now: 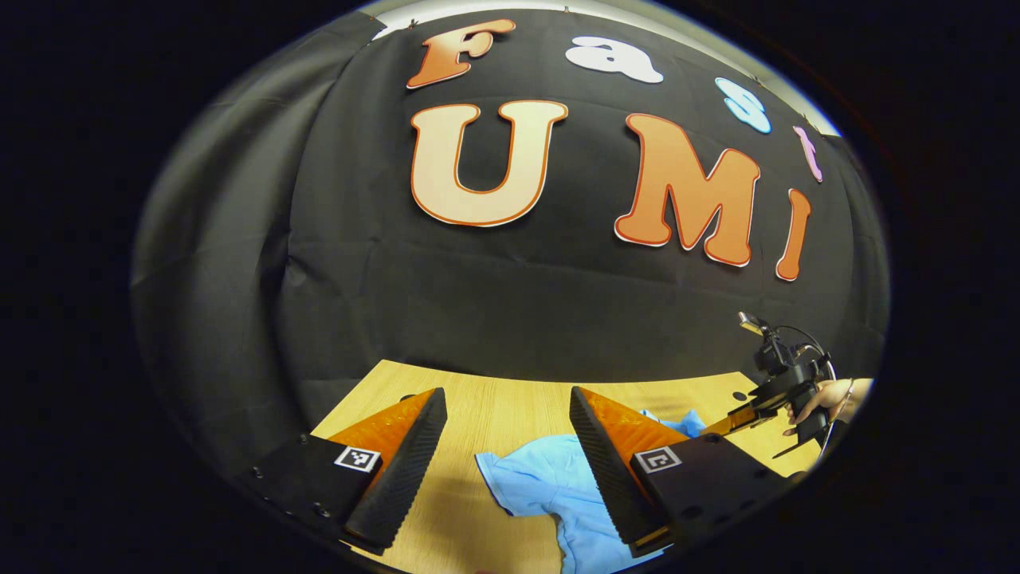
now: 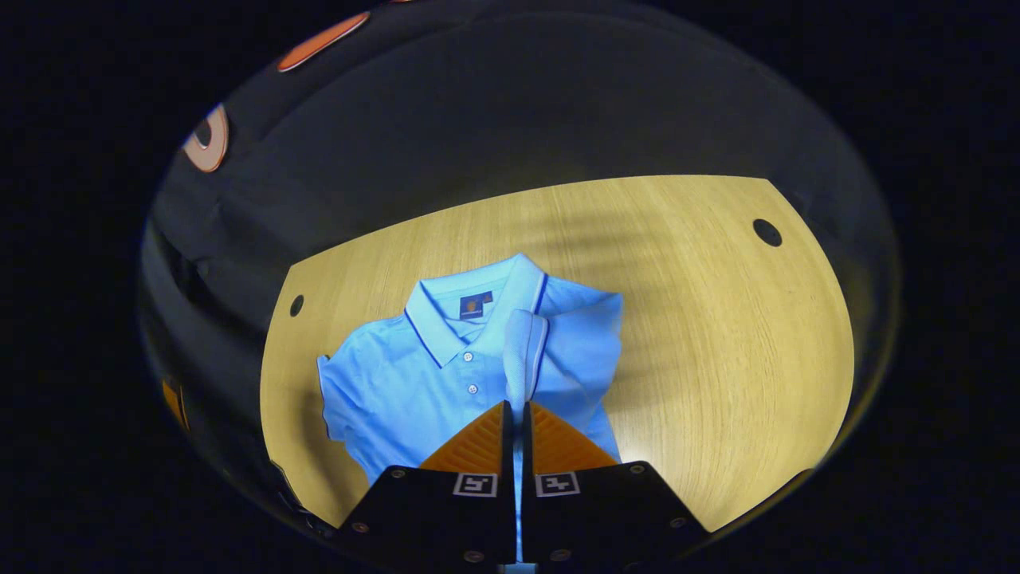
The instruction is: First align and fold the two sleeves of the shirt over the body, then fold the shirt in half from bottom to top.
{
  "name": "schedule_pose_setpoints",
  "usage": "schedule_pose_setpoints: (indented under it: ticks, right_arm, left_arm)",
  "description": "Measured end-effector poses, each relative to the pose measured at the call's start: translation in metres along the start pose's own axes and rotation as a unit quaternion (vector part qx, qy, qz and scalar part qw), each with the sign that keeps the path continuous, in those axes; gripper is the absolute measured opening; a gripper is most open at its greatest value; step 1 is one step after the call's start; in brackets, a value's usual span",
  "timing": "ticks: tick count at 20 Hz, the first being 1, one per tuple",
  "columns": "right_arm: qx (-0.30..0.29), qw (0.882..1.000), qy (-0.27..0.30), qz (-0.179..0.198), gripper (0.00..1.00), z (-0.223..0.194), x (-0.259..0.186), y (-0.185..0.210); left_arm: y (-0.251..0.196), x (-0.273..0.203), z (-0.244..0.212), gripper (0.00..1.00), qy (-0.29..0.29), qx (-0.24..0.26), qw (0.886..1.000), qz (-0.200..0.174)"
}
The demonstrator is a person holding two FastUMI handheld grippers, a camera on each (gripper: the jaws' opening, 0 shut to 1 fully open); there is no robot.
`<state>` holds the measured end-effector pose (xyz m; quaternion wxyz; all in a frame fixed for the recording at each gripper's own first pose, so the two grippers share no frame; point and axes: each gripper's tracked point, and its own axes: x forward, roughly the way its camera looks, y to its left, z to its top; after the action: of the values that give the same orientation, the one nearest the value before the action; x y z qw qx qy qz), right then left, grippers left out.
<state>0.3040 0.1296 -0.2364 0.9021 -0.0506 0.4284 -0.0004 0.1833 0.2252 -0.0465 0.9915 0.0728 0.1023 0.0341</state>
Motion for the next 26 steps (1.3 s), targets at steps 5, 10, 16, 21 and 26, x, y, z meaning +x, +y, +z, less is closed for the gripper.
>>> schedule_pose_setpoints:
  ticks: [5, 10, 16, 21, 26]
  right_arm:
    - [-0.013, 0.999, 0.006, 0.051, 0.21, -0.010, -0.004, 0.036]
    - [-0.009, 0.999, -0.032, 0.025, 0.88, 0.003, -0.021, 0.023]
    - [0.005, 0.996, -0.087, -0.007, 0.98, 0.023, -0.055, -0.006]
    - [0.004, 0.995, -0.097, -0.011, 0.99, 0.018, -0.075, -0.026]
    - [0.023, 0.996, -0.090, -0.013, 0.99, 0.004, -0.089, -0.050]
  left_arm:
    - [0.004, 0.004, -0.004, 1.00, 0.006, 0.003, 1.000, 0.000]
    - [0.005, 0.013, -0.013, 1.00, 0.020, 0.003, 1.000, 0.003]
    - [-0.001, 0.025, -0.023, 1.00, 0.044, 0.021, 0.999, 0.004]
    - [-0.009, 0.040, -0.041, 1.00, 0.103, 0.008, 0.995, -0.001]
    - [-0.009, 0.063, -0.063, 1.00, 0.184, -0.002, 0.983, 0.000]
